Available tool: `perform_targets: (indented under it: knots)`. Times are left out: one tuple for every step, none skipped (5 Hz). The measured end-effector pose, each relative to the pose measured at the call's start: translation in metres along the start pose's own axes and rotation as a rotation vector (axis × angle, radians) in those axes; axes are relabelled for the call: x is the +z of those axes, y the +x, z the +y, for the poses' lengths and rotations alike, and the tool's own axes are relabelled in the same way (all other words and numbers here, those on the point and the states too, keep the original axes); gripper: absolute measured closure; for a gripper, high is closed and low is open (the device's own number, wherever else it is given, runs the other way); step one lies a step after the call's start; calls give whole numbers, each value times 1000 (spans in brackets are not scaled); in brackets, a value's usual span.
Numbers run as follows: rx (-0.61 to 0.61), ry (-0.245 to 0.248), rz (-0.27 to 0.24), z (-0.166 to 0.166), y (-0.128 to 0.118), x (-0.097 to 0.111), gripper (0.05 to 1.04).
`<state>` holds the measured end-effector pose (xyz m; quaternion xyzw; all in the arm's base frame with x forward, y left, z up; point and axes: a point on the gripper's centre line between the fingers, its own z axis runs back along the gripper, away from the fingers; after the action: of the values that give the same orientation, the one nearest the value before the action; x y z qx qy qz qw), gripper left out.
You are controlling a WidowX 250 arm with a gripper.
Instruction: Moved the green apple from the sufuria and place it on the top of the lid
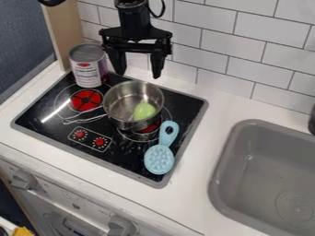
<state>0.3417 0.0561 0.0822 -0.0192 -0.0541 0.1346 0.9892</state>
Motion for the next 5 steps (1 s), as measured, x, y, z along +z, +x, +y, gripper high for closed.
perform_targets:
  knots:
    - [5, 4, 32, 1, -3, -12, 83]
    - [3, 28, 42, 6, -9, -20, 83]
    - [0, 63, 36, 12, -13, -28, 83]
    - [-12, 93, 33, 17, -19, -35, 83]
    - [-45, 117, 17, 13, -18, -43, 83]
